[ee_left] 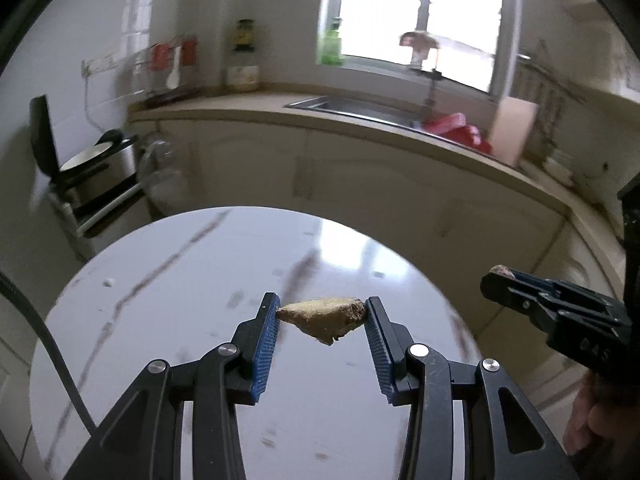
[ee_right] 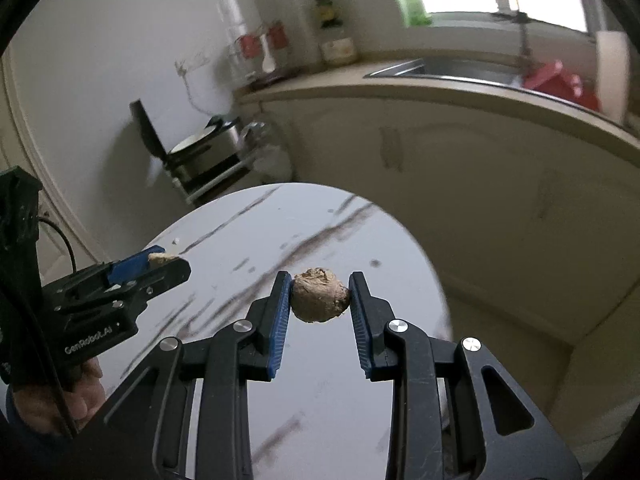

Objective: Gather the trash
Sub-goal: 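Carry both ginger lumps over to the trash bin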

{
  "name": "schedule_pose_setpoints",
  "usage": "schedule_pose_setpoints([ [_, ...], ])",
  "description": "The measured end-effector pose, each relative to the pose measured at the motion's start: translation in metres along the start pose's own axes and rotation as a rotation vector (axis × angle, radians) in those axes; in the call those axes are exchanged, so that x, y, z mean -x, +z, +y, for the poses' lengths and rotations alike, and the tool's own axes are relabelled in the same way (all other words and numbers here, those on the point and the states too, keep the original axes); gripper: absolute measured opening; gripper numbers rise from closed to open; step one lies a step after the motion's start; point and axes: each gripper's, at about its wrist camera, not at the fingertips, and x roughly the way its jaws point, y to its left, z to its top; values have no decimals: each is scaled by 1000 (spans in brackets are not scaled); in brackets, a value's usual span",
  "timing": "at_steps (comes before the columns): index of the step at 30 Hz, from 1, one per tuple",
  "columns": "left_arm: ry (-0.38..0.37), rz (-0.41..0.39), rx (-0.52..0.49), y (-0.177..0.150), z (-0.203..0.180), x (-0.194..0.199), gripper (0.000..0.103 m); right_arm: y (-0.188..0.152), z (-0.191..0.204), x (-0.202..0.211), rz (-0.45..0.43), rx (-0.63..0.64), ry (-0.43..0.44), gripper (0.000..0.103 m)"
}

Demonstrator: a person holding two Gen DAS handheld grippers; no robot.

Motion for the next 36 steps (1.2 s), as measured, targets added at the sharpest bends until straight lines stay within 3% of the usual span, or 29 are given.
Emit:
schedule_pose_setpoints([
  [9,-141,26,-133,-51,-117,19,39,-60,-80,80,-41,-100,-97,27],
  [17,-234,143,-257,-98,-197,-15,39,-128,-175,113,-2,-243,-182,27],
  [27,-274,379,-319,-137,-226,-111,39,-206,-259,77,132,-440,-212,28],
  [36,-273,525,-325,-163,-238,-187,40,-258,-309,24,260,-579,-183,28],
])
